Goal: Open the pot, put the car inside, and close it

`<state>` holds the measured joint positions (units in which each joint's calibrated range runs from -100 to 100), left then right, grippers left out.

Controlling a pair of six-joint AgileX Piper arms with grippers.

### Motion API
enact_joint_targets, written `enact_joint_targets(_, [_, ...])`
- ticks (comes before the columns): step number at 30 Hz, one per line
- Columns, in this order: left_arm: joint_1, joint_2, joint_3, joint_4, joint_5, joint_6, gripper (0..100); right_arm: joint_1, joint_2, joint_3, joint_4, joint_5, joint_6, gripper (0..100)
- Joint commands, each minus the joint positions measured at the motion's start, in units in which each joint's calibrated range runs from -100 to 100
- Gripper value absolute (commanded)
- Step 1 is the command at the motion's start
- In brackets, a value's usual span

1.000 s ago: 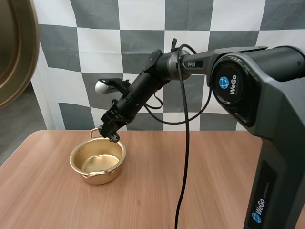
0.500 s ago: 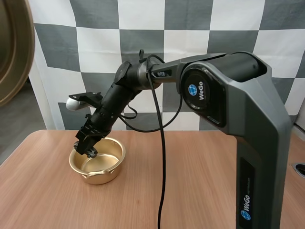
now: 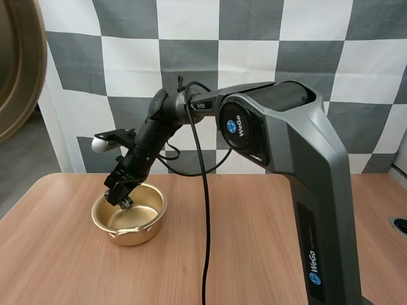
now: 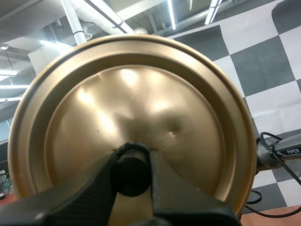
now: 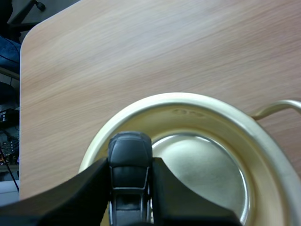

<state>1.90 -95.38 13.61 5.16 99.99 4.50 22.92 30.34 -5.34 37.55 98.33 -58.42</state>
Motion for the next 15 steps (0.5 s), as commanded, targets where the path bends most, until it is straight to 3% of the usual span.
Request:
enact_joint_targets(1, [0.03,-0.01,0.08,-0.09,0.01,0.04,0,0.00,0.86,-1.13,-0.84,-0.02,0.61,0])
enact_joint_targets(15, [0.03,-0.01,0.08,-0.09,0.01,0.04,0,0.00,6.42,-4.79,-5.22,-0.03,3.66,0])
